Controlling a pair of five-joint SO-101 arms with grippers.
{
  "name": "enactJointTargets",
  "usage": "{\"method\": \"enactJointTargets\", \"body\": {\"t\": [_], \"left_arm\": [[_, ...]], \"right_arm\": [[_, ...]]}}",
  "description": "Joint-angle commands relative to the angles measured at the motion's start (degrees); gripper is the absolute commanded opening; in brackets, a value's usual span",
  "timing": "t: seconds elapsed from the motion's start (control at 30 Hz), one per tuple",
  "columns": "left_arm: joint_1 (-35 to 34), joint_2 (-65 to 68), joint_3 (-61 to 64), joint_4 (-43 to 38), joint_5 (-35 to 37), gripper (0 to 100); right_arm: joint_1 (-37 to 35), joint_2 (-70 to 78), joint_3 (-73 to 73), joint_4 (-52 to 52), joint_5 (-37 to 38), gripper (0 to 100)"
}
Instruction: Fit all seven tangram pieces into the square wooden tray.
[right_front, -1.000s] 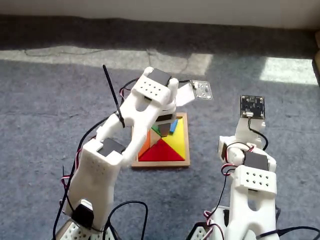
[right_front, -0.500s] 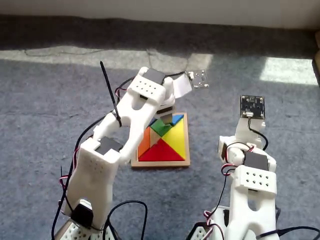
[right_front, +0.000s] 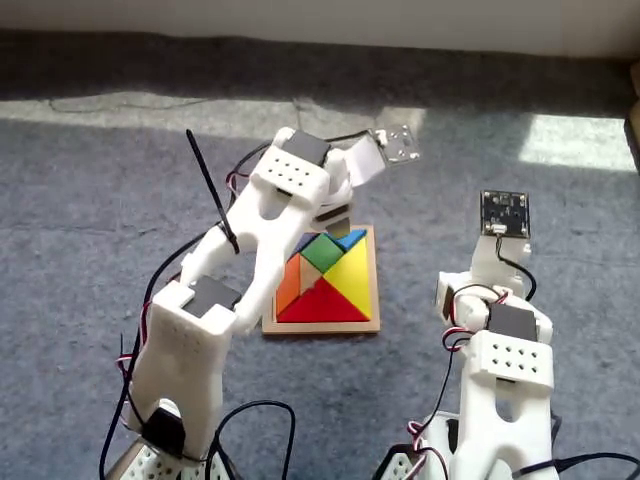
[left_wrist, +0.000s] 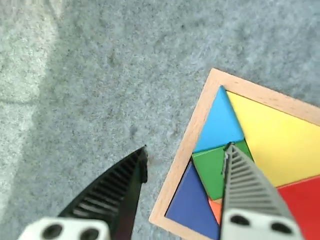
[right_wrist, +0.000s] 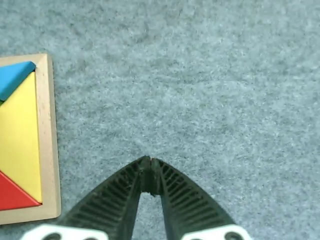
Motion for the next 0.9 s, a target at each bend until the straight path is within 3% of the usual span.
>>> {"method": "enactJointTargets", "body": {"t": [0.0,0.13,0.4,0.87], "left_arm": [[1.8,-3.03,-0.31,-2.37,4.4,25],[1.98,1.89,-0.66,-5.27,8.62,25],[-0.84,5.58,-0.66,-4.84,8.79,25],[-1.71,-15.25,-0.31,9.85,10.99,25]], "right_arm": [[0.31,-1.19,-0.4,-1.1,-0.44,0.9],[0.31,-1.19,-0.4,-1.1,-0.44,0.9],[0.31,-1.19,-0.4,-1.1,-0.35,0.9],[0.31,-1.36,1.19,-1.63,-0.26,0.9]]}}
